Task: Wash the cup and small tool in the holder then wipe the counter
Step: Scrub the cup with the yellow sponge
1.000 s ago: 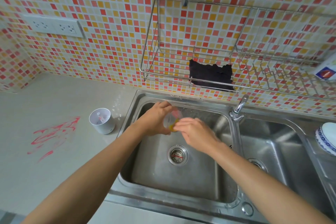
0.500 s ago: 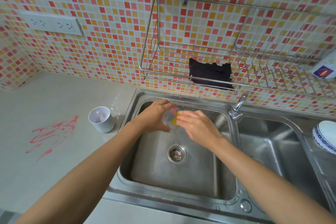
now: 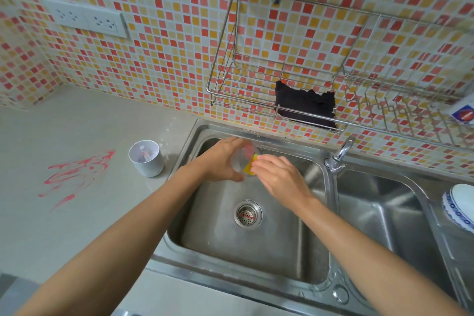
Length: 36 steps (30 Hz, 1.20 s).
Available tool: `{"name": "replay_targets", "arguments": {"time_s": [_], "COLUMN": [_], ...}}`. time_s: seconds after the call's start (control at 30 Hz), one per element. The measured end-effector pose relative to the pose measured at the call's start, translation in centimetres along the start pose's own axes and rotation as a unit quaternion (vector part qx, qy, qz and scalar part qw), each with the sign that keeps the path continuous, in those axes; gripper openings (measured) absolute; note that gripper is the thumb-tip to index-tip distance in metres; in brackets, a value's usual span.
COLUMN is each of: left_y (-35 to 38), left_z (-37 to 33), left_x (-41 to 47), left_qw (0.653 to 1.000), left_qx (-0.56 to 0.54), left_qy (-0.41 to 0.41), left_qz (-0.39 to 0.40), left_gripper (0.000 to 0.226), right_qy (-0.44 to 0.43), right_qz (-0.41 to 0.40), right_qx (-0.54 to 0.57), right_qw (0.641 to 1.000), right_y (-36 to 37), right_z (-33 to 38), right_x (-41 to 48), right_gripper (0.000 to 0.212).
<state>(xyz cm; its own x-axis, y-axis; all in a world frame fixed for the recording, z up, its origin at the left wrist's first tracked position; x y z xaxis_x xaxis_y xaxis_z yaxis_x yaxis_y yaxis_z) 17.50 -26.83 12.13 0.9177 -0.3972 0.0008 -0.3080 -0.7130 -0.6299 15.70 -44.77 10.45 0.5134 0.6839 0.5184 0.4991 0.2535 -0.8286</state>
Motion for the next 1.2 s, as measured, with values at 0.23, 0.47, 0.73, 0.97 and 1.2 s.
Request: {"name": "replay_targets", "arguments": {"time_s": [0.23, 0.47, 0.73, 0.97, 1.2], "left_y": [0.8, -0.2, -0.4, 0.5, 0.4], "left_z": [0.4, 1.4, 1.1, 1.1, -0.9], "left_x": [-0.8, -0.7, -0.7, -0.6, 0.2], "left_qw": [0.994, 0.995, 0.995, 0.988, 0.983], "left_qx": [-0.025, 0.073, 0.087, 0.149, 0.178], "left_qy": [0.029, 0.029, 0.042, 0.048, 0.054], "left_qz": [-0.101, -0.055, -0.037, -0.013, 0.008], "left_gripper": [0.091, 0.09, 0.088, 0.085, 0.083], "right_qy": [0.059, 0.328, 0.049, 0.262, 0.098], "right_qz": [-0.014, 0.174, 0.053, 0.18, 0.101], "right_qx": [0.027, 0.42, 0.005, 0.246, -0.011], "right_qw": [0.998, 0.828, 0.997, 0.916, 0.99], "right_y": [-0.5, 0.1, -0.4, 0.1, -0.6], "right_z": [0.7, 2.0, 1.6, 2.3, 2.2], "right_x": [0.6, 1.0, 1.3, 0.6, 0.3], "right_gripper": [0.023, 0.026, 0.035, 0.025, 0.026]}}
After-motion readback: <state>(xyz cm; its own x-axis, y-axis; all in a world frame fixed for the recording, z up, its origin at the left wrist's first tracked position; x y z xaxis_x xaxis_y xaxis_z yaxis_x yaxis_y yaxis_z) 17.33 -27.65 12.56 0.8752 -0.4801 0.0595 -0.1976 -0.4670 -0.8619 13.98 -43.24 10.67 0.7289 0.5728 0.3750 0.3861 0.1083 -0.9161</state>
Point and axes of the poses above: each hand's wrist, its own x-axis towards the middle knuckle, its own y-axis out of the palm, z = x × y, the point moved 3 cm from there along x, towards the middle knuckle, and after that the axes turned 15 degrees about -x, right-handed, at the moved point
